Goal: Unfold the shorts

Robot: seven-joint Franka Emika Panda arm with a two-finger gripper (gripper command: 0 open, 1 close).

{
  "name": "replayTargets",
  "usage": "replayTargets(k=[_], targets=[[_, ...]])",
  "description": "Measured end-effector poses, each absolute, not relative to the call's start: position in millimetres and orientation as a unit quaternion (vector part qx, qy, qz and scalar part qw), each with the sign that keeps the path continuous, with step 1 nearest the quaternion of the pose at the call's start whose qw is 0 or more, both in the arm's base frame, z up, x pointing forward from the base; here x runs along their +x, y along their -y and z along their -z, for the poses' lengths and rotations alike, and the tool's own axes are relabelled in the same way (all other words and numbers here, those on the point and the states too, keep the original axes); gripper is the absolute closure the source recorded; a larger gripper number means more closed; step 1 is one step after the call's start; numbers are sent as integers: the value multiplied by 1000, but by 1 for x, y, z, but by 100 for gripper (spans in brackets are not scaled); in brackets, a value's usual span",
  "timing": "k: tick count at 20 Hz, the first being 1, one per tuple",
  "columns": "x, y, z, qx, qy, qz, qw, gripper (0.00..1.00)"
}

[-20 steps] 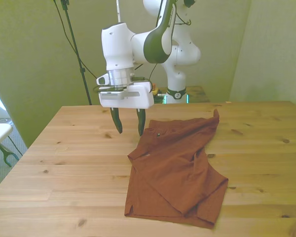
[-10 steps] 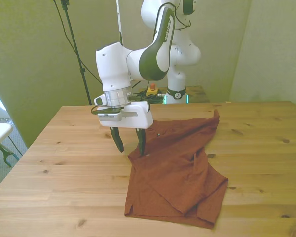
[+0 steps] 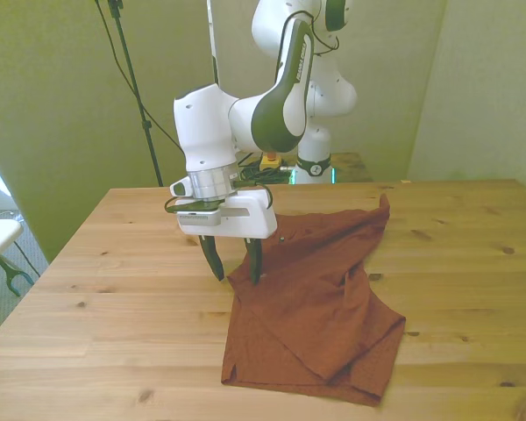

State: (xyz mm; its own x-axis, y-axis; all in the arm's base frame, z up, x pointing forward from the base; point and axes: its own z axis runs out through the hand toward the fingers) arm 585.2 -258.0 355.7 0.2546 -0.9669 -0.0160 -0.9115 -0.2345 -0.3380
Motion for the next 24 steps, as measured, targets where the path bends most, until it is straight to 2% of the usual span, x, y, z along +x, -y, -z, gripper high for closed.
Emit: replayTargets(k=[24], targets=[[571,244,-343,-803,-572,87,143,100]])
